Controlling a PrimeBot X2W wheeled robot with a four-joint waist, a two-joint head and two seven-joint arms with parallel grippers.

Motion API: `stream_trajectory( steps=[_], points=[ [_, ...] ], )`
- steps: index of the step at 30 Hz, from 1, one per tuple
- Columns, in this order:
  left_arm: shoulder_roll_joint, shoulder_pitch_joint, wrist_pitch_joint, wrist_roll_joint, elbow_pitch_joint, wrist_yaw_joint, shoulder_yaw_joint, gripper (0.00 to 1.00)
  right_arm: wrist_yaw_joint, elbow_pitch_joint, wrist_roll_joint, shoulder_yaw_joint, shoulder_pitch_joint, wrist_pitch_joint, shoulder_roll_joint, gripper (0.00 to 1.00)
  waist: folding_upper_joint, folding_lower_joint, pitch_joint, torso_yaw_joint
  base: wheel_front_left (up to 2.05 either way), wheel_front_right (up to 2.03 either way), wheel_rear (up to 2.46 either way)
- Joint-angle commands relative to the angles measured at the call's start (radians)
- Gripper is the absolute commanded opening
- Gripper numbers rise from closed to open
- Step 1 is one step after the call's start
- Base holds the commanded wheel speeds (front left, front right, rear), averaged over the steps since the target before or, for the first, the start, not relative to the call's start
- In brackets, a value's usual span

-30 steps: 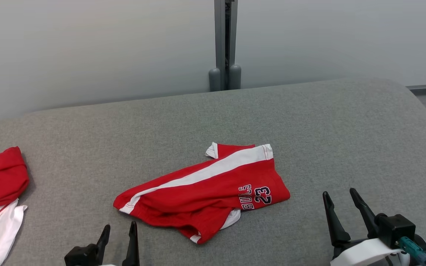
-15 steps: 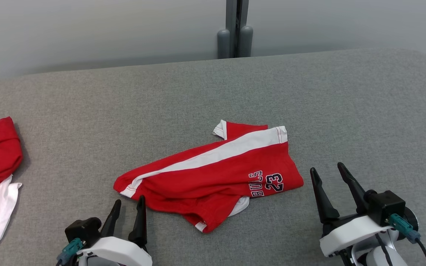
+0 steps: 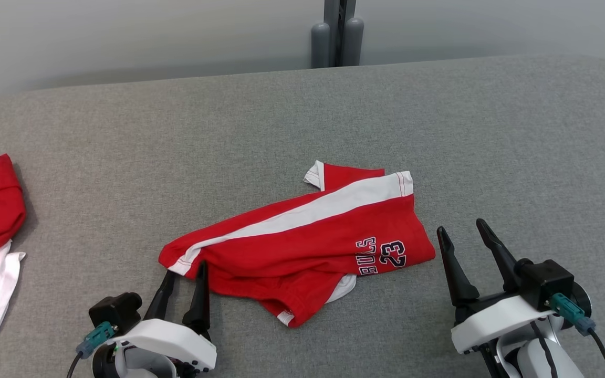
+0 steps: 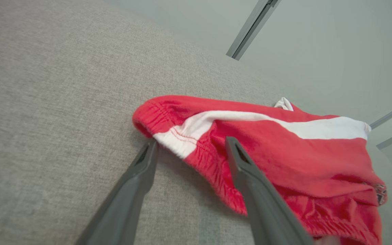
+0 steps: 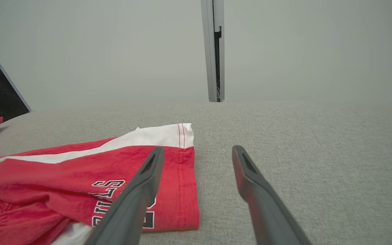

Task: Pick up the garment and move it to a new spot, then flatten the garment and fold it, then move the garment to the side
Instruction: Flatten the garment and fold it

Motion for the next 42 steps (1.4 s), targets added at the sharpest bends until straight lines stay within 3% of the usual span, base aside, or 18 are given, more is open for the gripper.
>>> stream_trajectory(
  steps=[1,2,5,14,25,33,34,36,38,39,42],
  points=[
    [0.005,-0.017,-0.001,-0.007,0.004,-0.003,0.006,0.90,0.000,-0.004,-0.003,0.000,-0.010,-0.005,-0.006,1.00,-0.0001,0.0000,0.004,-0.003,0.00,0.00,0.00],
    [0.005,-0.018,-0.001,-0.015,0.004,0.001,0.011,0.76,0.000,-0.005,-0.002,0.000,-0.010,-0.005,-0.006,1.00,-0.0001,0.0000,0.005,-0.004,0.00,0.00,0.00],
    [0.005,-0.023,-0.001,-0.024,0.006,0.002,0.015,0.00,0.000,-0.005,0.000,-0.004,-0.022,-0.005,-0.006,1.00,-0.0001,0.0000,0.015,-0.004,0.00,0.00,0.00],
    [0.005,-0.050,-0.001,0.022,-0.016,0.011,0.036,0.00,0.000,0.004,0.030,-0.019,-0.087,-0.005,-0.006,1.00,-0.0001,0.0000,0.054,0.018,0.00,0.00,0.00],
    [0.005,-0.051,-0.001,0.098,-0.031,0.004,0.011,0.00,0.000,0.286,0.240,0.082,-0.283,-0.003,-0.012,1.00,-0.0001,0.0000,0.091,0.078,0.00,0.00,0.00],
    [0.005,-0.065,-0.001,0.100,-0.041,0.006,-0.004,0.00,0.000,0.346,0.316,0.148,-0.359,-0.003,-0.035,1.00,-0.0001,0.0000,0.117,0.088,0.00,0.00,0.00],
    [0.005,-0.066,-0.001,0.100,-0.042,0.006,-0.005,0.00,0.000,0.345,0.320,0.155,-0.361,-0.003,-0.037,0.89,-0.0001,0.0000,0.120,0.088,0.00,0.00,0.00],
    [0.005,-0.069,-0.001,0.105,-0.044,0.008,-0.009,0.00,0.000,0.339,0.325,0.165,-0.369,-0.003,-0.043,0.42,-0.0001,0.0000,0.124,0.089,0.00,0.00,0.00],
    [0.005,-0.068,-0.001,0.105,-0.045,0.010,-0.009,0.00,0.000,0.332,0.330,0.171,-0.370,-0.003,-0.045,0.05,-0.0001,0.0000,0.124,0.088,0.00,0.00,0.00],
    [0.005,-0.068,-0.001,0.107,-0.046,0.010,-0.007,0.00,0.000,0.329,0.332,0.174,-0.366,-0.003,-0.046,0.00,-0.0001,0.0000,0.124,0.087,0.00,0.00,0.00],
    [0.005,-0.063,-0.001,0.114,-0.045,0.011,0.002,0.00,0.000,0.305,0.339,0.164,-0.356,-0.003,-0.047,0.00,-0.0001,0.0000,0.114,0.082,0.00,0.00,0.00]
  ],
)
